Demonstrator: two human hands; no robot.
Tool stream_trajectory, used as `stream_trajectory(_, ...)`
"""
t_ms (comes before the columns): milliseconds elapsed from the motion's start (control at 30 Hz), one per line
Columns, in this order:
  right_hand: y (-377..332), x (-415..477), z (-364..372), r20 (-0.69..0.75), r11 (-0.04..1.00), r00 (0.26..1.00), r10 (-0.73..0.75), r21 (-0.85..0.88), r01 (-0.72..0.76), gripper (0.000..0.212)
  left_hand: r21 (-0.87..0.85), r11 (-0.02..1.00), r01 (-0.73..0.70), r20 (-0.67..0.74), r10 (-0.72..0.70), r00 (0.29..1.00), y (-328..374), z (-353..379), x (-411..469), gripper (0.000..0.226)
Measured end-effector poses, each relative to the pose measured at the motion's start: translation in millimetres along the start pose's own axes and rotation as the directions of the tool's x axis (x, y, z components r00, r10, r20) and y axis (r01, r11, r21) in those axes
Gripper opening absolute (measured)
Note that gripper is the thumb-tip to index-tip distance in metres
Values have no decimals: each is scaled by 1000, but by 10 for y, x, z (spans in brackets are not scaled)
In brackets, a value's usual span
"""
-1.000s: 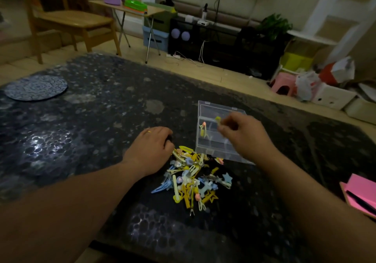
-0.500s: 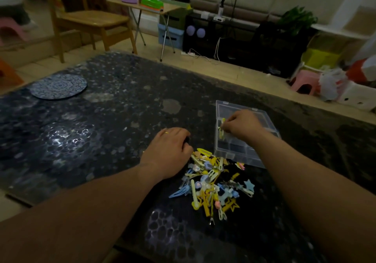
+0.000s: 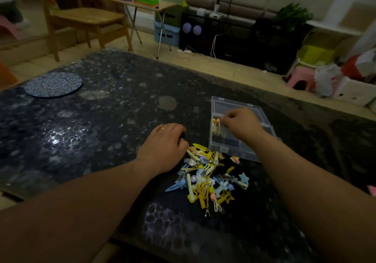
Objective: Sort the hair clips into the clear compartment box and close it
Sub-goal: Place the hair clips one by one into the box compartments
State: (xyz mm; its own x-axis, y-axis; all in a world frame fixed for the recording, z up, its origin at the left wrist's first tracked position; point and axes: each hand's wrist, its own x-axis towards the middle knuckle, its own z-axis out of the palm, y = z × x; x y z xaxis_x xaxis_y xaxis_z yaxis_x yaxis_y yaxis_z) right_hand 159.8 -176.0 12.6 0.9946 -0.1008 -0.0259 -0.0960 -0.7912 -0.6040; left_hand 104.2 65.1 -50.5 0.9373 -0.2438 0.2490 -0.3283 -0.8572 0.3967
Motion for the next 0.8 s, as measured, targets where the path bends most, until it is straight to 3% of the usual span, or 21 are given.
stream_trajectory(200,32,-590,-199,-157,977,965,-211,-49,206,16,-1,1000,4,1,-4,1000,13,-5,6,35)
stream_trajectory(433,335,-1128,-276,158,956,960,-232,-145,255,5,-1,1000,13,18,-13,1000,12,-18,12,37)
stream_trajectory(533,450,-1170,-325,285,940,937,-203,-212,268,11,3,1000,18,22,-18,1000,22,-25,11,37)
stream_trajectory(800,454,-1190,-289,393,862,865,-312,-266,432,31,2,1000,28,35,-28,999,18,-39,2,38)
